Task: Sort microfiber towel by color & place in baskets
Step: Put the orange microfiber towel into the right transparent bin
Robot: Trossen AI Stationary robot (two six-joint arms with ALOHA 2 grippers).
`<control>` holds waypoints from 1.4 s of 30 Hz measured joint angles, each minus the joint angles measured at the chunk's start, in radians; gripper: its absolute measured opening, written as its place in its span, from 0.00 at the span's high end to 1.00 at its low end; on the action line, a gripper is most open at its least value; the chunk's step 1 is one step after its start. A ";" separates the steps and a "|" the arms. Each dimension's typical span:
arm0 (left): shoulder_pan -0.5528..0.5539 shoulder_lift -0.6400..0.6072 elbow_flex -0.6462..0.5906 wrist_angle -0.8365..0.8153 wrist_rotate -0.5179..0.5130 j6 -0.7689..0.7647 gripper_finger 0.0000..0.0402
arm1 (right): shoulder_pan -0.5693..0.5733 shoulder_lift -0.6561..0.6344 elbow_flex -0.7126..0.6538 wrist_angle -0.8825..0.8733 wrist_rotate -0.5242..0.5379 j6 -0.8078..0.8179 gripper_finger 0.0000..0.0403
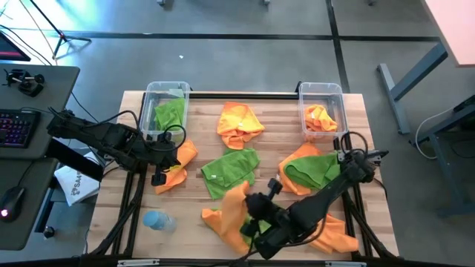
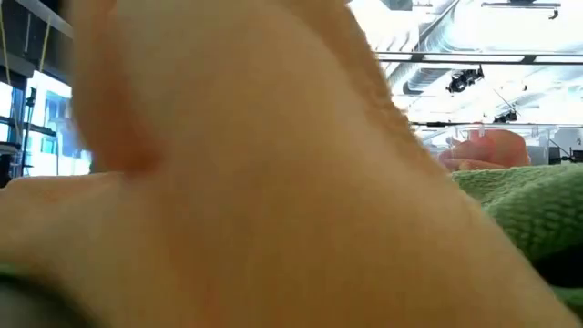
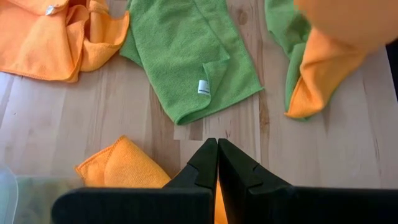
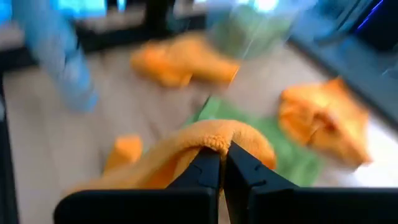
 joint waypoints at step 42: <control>0.000 0.000 0.000 0.002 -0.008 0.034 1.00 | -0.213 -0.316 -0.001 -0.248 0.454 0.336 1.00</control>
